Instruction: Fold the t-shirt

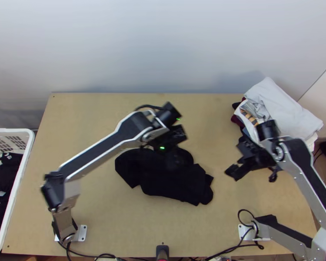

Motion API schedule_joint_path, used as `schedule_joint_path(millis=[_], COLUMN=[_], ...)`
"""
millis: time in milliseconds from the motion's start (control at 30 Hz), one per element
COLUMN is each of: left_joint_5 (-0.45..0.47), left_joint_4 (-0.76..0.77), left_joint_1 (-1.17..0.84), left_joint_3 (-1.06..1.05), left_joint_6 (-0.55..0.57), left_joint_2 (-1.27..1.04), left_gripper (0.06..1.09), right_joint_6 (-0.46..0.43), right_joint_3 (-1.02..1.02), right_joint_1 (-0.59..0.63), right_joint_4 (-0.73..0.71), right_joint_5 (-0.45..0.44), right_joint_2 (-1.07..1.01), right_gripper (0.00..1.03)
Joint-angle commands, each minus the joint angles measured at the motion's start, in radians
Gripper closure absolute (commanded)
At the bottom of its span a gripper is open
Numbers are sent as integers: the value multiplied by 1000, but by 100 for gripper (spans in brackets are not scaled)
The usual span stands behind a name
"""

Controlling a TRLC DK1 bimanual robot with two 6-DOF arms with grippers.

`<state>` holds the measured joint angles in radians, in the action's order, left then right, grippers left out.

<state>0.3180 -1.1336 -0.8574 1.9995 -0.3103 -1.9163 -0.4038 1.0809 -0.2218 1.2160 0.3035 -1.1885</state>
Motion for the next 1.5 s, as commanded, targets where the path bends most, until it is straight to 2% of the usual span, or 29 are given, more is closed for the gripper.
schedule_joint_path(millis=[0,167,300,500,800,967,1033,1467], left_joint_5=[-17,-45,-46,-48,-68,-66,-66,-66], left_joint_4=[-14,46,55,61,109,129,129,138], left_joint_1=[129,244,301,308,396,442,451,468], left_joint_3=[-240,-346,-393,-493,-679,-749,-772,-858], left_joint_6=[-44,-44,-41,-41,-65,-65,-61,-53], left_joint_2=[125,174,227,298,399,473,497,579], left_gripper=[10,10,10,10,10,10,10,10], right_joint_6=[14,17,57,120,129,135,141,177], right_joint_3=[-3,5,56,195,203,189,186,86], right_joint_1=[-174,-172,-180,-189,-223,-228,-228,-295], right_joint_4=[8,-44,-75,-87,-110,-113,-118,-138], right_joint_5=[2,52,88,218,224,224,224,223], right_joint_2=[-86,-197,-264,-427,-533,-533,-531,-464], right_gripper=[7,7,10,10,10,11,16,17])
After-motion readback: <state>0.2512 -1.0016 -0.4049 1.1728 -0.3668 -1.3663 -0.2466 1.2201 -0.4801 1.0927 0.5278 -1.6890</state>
